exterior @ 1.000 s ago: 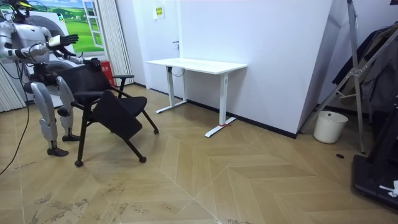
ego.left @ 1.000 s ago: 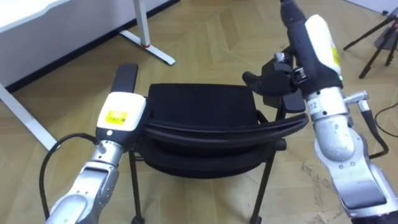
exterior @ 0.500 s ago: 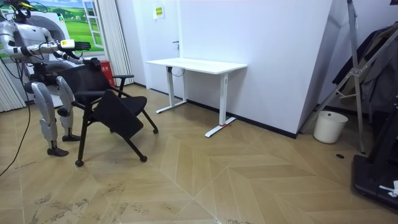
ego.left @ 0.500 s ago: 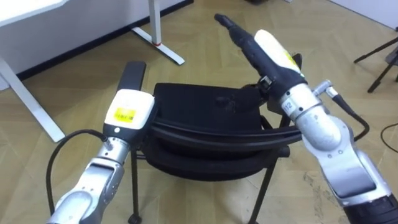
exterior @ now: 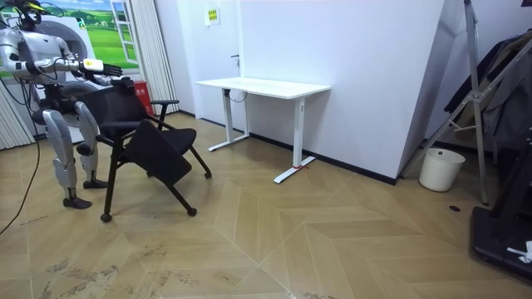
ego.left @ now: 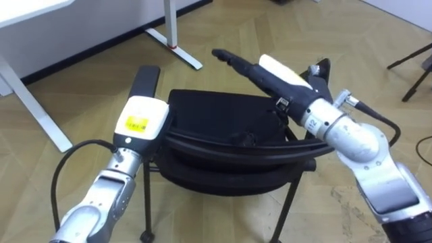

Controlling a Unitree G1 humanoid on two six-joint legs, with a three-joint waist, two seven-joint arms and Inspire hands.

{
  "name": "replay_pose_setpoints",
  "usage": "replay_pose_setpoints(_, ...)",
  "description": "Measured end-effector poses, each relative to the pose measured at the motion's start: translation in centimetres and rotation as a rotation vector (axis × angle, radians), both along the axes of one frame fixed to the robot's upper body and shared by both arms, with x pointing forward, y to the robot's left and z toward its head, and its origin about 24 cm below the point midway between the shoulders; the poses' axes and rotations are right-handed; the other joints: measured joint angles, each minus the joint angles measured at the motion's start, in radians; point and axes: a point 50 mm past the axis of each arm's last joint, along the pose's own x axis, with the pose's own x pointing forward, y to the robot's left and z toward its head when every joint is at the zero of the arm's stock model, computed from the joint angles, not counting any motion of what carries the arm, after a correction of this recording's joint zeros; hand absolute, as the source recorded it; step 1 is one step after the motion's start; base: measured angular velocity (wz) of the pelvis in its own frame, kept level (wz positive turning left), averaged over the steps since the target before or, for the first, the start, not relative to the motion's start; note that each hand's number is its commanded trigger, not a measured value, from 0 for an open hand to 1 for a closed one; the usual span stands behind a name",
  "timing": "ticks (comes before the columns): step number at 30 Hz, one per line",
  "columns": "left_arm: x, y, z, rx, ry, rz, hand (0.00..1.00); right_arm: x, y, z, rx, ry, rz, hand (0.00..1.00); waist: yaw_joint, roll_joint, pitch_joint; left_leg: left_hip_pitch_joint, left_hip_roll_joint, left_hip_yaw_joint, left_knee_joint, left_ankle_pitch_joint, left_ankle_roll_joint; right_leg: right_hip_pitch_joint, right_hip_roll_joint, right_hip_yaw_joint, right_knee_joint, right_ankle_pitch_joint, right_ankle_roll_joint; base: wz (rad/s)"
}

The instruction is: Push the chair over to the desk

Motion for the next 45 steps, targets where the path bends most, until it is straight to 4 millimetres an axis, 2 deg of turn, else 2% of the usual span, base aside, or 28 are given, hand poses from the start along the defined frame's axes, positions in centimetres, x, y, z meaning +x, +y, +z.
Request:
replay_pose_setpoints(15,-0.1,0.6,0.0,-0.002,0.0,0.028,1.0,-0.7,-0.9,-0.3,-0.148,0.062,0.054,0.0,-0.021,-0.002,-0.0015,0.017,0.0,0.01,-0.003,0.0,-0.001,0.011,0.001,0.008,-0.001,0.0,0.0,-0.01)
replay_pose_setpoints(21,-0.3,0.7,-0.1,0.0,0.007,0.037,1.0,-1.8,-1.2,-1.8,-0.194,0.143,0.077,0.0,-0.028,-0.002,-0.0016,0.022,0.0,0.01,-0.004,0.0,-0.001,0.019,0.001,0.014,-0.002,0.0,0.0,0.0)
replay_pose_setpoints(30,-0.3,1.3,-0.2,0.003,0.025,0.057,1.0,-2.2,-0.7,-1.3,-0.209,0.146,0.128,0.0,-0.043,-0.001,-0.0022,0.034,0.0,0.014,-0.004,0.0,-0.001,0.023,0.002,0.018,-0.001,0.0,0.0,-0.01)
replay_pose_setpoints(35,-0.5,1.3,-0.5,-0.003,0.036,0.06,1.0,-3.3,-1.4,-3.1,-0.251,0.208,0.096,0.0,-0.041,0.013,-0.0061,0.035,0.0,0.014,-0.005,0.0,-0.001,0.023,0.002,0.025,-0.001,0.0,0.0,0.0)
replay_pose_setpoints(38,-0.6,1.3,-0.5,-0.017,0.043,0.071,1.0,-3.8,-1.9,-4.2,-0.301,0.244,0.059,0.0,-0.04,0.024,-0.0044,0.032,-0.001,0.019,-0.006,0.0,-0.001,0.019,0.004,0.033,-0.001,0.0,0.0,-0.06)
replay_pose_setpoints(45,-0.7,1.0,-0.7,-0.015,0.045,0.072,1.0,-4.0,-1.8,-4.8,-0.331,0.208,0.007,0.0,-0.04,0.029,-0.0083,0.024,-0.001,0.032,-0.006,0.0,-0.001,0.011,0.004,0.032,0.001,0.001,-0.001,-0.02)
